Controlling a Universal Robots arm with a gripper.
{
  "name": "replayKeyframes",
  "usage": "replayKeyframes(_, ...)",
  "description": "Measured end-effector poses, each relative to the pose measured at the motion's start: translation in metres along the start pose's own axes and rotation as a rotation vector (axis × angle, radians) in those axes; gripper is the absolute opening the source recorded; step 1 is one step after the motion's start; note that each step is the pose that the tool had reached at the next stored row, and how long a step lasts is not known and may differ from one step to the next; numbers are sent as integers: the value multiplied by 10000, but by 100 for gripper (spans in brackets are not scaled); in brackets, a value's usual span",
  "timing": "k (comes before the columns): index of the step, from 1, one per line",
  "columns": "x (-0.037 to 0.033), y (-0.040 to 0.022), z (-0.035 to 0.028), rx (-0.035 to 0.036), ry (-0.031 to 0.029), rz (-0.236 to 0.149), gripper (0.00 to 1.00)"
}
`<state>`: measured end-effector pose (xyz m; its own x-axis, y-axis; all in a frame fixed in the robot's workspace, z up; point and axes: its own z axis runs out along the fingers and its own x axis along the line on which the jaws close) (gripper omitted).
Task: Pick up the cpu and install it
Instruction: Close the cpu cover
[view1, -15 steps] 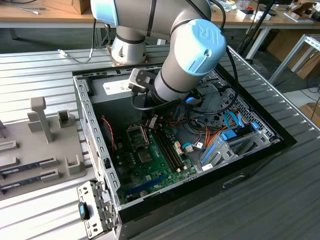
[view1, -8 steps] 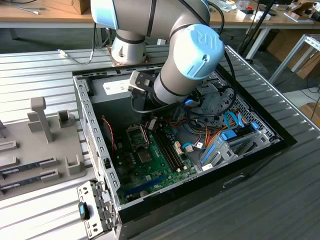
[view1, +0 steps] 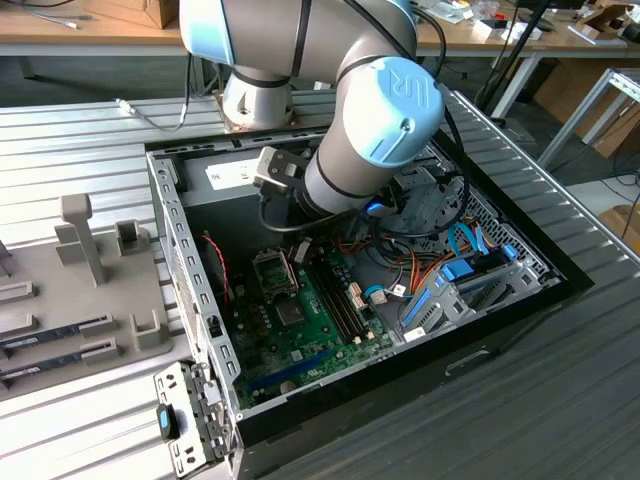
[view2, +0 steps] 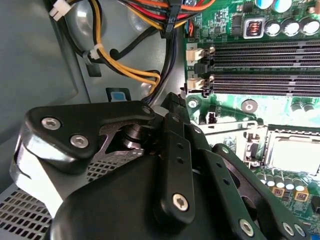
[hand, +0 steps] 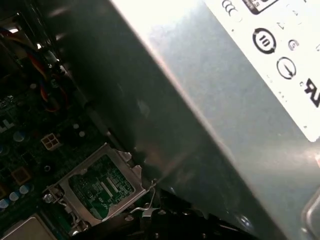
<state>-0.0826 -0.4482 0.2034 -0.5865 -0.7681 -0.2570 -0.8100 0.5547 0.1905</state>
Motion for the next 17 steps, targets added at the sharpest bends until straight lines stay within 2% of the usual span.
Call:
replayKeyframes(6,28,-13,26,-3,-3,0,11)
replayKeyframes(17,86,-32,6,-8,1,-21,11)
